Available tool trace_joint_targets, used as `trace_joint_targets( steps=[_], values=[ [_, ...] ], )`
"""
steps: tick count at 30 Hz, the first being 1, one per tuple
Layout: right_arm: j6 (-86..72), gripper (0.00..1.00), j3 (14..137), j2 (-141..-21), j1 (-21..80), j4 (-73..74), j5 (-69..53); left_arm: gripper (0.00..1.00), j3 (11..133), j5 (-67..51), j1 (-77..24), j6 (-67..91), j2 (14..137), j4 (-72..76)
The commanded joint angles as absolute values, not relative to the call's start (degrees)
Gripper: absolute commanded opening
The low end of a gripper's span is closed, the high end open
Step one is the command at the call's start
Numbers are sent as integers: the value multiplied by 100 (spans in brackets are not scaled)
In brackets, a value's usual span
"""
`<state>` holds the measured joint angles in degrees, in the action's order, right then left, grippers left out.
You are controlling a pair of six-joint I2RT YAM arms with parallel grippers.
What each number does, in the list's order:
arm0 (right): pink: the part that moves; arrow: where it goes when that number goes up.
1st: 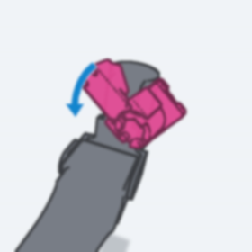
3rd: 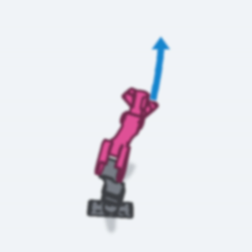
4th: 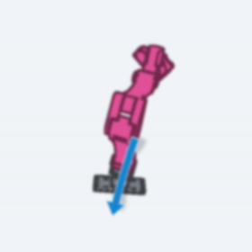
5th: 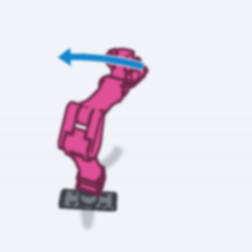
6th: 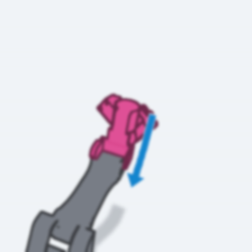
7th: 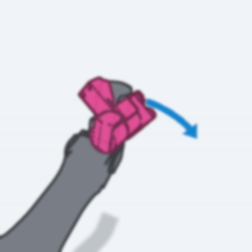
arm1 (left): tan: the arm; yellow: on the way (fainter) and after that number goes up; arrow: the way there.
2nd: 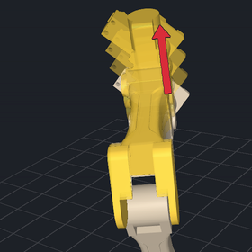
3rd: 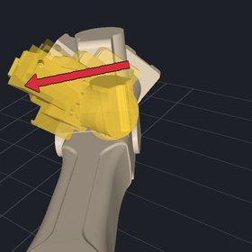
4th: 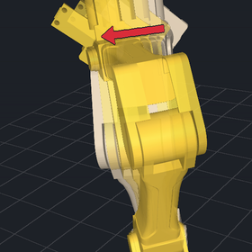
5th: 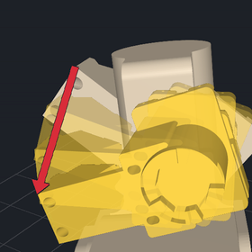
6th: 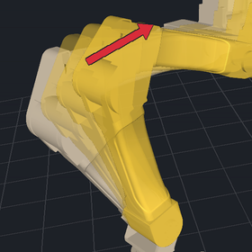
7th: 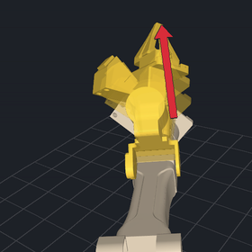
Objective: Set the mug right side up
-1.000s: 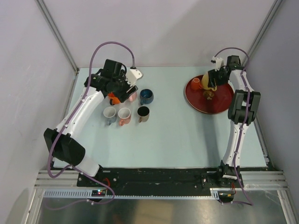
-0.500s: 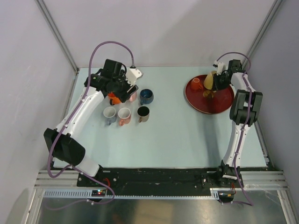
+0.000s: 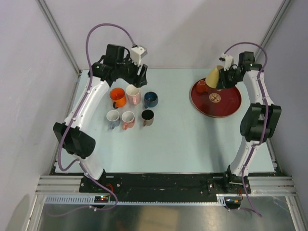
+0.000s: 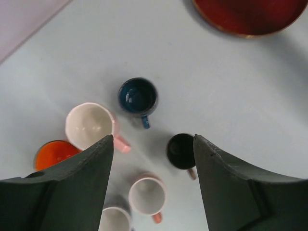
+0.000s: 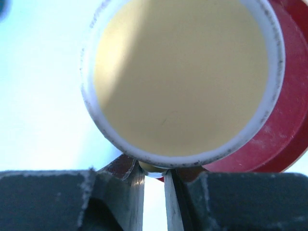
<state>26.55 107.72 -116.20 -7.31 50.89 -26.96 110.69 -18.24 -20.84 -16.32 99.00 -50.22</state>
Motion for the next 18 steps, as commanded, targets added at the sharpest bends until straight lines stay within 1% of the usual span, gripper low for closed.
trace_joint_targets(
  steps=[1, 3, 5, 8, 11, 13, 18],
  values=[
    [2216, 0, 11051, -10673, -458, 4943, -4046, 72, 11215, -2851, -1640, 294, 9942, -4268],
    [1859, 0, 10893, -10449, -317, 4376, -4635, 72, 11235, -3198, -1498, 647, 9991, -3970],
    [1306, 0, 10539, -10169, -169, 3441, -5039, 72, 11312, -3524, -1425, 836, 10050, -3625],
    [-497, 0, 9712, -9804, 133, 1144, -5298, 75, 11416, -4085, -1305, 1487, 10116, -2983],
    [-1873, 0, 9255, -9744, 518, -717, -5357, 76, 11389, -4771, -1250, 1819, 10115, -2608],
    [-2461, 0, 9108, -9795, 784, -1473, -5301, 78, 11311, -5102, -1242, 2013, 10114, -2416],
    [-2820, 0, 9199, -9938, 1459, -2236, -5418, 82, 11241, -5935, -1193, 2690, 10299, -1896]
  ],
)
